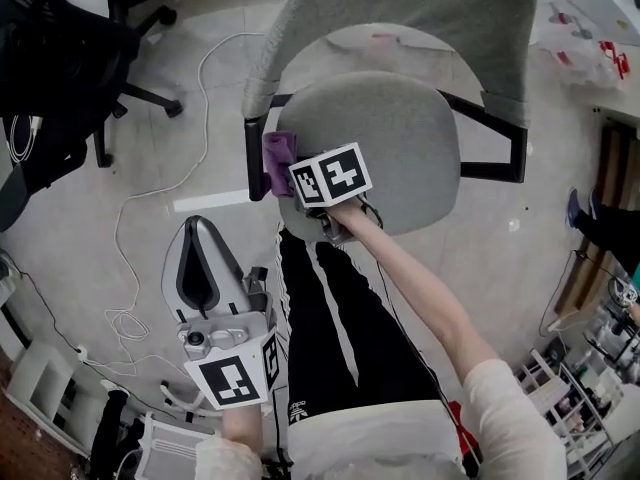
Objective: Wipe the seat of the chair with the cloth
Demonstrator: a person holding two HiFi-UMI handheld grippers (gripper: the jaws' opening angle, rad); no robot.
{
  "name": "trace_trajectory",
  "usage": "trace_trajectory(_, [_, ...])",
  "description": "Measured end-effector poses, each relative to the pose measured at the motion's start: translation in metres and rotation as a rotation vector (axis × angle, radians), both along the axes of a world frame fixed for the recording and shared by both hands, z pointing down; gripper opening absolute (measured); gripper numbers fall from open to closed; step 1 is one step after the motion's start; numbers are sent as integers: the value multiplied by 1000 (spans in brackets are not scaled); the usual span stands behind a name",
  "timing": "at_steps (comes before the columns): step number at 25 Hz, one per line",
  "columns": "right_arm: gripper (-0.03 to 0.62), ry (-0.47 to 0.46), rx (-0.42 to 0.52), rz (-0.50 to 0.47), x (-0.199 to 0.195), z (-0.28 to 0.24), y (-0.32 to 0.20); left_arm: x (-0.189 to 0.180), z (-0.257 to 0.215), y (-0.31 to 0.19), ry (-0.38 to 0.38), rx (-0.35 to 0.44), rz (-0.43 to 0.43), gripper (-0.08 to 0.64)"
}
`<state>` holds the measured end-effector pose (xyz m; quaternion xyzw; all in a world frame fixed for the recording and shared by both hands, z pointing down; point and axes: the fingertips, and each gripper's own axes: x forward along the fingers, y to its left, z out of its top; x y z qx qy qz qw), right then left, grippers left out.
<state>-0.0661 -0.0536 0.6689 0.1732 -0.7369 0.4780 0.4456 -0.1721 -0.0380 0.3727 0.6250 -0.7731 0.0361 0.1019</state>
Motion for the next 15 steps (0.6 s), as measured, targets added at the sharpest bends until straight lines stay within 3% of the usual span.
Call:
trace_trajectory(8, [91, 18, 69, -69, 29, 13, -10, 14, 2, -8, 16, 0, 31, 12])
trace_trajectory(15, [91, 148, 118, -16, 148, 16, -52, 31, 6, -21, 2, -12, 92, 12])
